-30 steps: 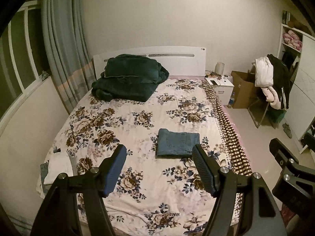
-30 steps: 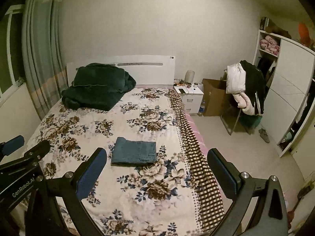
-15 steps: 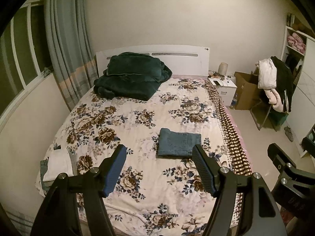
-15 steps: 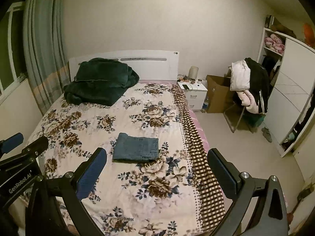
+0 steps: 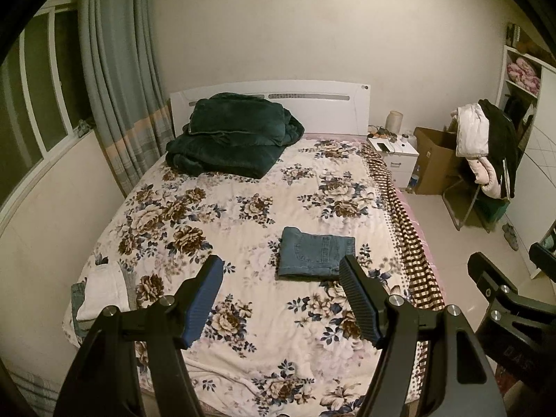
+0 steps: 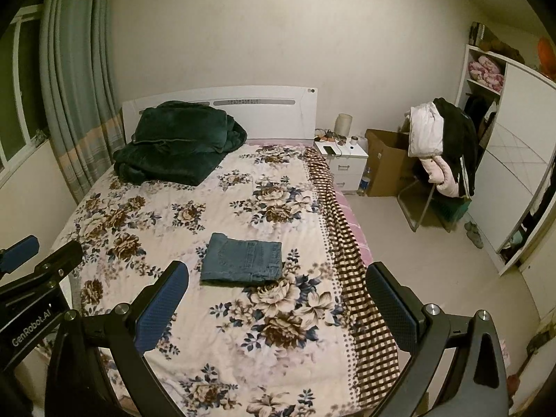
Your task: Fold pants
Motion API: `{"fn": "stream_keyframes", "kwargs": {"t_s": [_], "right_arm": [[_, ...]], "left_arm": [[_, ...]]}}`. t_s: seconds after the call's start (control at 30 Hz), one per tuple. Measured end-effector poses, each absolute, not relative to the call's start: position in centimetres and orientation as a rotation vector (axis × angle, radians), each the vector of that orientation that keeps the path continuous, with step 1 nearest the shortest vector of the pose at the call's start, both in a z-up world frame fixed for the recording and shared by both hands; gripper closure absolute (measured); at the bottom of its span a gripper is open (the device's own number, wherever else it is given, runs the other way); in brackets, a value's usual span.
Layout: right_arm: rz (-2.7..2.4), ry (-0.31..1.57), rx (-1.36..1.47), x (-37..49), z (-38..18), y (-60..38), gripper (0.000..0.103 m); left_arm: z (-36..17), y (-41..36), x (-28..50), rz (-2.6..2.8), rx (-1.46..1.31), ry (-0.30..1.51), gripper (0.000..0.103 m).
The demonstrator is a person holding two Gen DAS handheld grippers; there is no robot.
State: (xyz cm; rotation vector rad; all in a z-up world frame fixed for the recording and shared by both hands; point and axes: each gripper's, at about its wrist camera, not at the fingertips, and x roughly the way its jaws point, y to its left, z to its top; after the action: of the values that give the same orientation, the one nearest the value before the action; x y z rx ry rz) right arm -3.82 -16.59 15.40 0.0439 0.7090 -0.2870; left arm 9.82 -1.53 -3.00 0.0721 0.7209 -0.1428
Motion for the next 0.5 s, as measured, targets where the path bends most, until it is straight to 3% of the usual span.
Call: {"fn": "stream_keyframes", "kwargs": {"t_s": [0.5], "right_arm": [[-0.278,0.721,0.054,-4.0,13.6,-16.0,0.0]], "left_arm": [[-3.0,-2.1,9.7,-0.133,0.068,0.721,0.035]]}}
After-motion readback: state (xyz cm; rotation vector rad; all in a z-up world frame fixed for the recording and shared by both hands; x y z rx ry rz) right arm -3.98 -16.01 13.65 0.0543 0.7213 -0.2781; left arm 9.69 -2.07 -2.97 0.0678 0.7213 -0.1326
